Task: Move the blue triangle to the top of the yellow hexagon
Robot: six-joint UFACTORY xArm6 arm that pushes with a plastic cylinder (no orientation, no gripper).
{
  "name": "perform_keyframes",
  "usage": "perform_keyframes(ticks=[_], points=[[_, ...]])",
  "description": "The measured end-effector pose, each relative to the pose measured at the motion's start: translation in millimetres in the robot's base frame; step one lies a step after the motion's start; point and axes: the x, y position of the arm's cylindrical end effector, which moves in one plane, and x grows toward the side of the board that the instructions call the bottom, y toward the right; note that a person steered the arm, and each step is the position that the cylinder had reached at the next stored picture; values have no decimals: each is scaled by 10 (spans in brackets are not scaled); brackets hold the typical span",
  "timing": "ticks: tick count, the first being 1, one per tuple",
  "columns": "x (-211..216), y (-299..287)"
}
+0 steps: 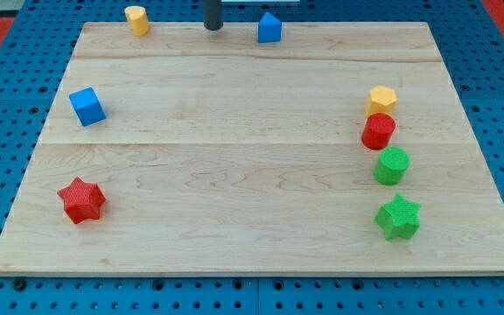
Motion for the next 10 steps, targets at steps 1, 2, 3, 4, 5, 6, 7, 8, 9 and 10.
perform_keyframes(ticks=[1,2,3,4,5,6,7,8,9,10], points=[[15,128],[19,1058],[28,1299],[22,1544],[243,1656],[621,1862],[374,1834],[157,2126],[372,2194],[661,2318]])
